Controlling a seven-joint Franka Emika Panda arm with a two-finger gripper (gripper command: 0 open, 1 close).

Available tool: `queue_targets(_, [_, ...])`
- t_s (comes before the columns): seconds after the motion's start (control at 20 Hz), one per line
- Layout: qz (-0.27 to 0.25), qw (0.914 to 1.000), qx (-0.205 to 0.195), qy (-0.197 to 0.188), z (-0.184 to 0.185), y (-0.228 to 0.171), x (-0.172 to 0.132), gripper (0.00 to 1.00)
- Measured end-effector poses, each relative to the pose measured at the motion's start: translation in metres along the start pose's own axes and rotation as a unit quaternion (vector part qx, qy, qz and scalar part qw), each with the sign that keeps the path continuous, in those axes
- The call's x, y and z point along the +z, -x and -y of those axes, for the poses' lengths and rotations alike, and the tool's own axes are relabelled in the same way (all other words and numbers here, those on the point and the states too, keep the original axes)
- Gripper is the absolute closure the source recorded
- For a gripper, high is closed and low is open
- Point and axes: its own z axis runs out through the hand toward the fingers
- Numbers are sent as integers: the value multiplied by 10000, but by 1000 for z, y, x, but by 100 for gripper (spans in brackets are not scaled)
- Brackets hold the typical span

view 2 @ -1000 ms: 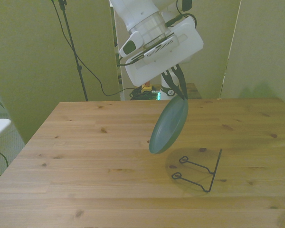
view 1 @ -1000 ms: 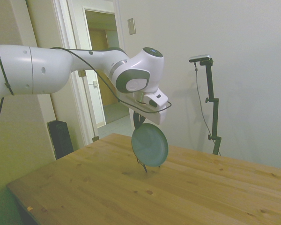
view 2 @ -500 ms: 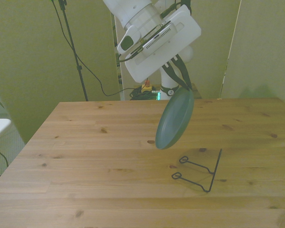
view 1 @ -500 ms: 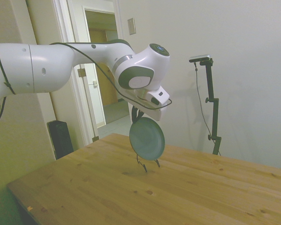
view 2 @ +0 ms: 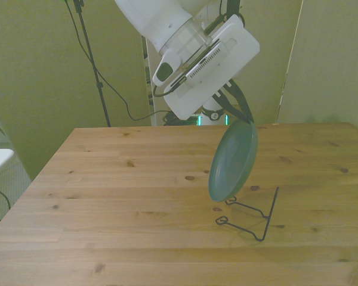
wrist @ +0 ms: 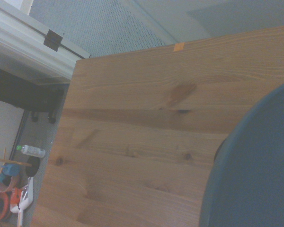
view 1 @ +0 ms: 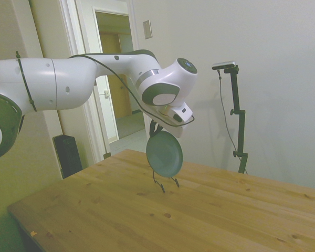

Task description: Load the plate

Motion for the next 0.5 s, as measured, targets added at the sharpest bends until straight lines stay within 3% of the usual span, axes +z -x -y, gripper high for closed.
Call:
queue_targets(0.25, [67, 9997, 99, -195, -15, -8, 8, 100])
queue_targets(0.5, [57, 9972, 314, -671, -21, -11, 10, 100])
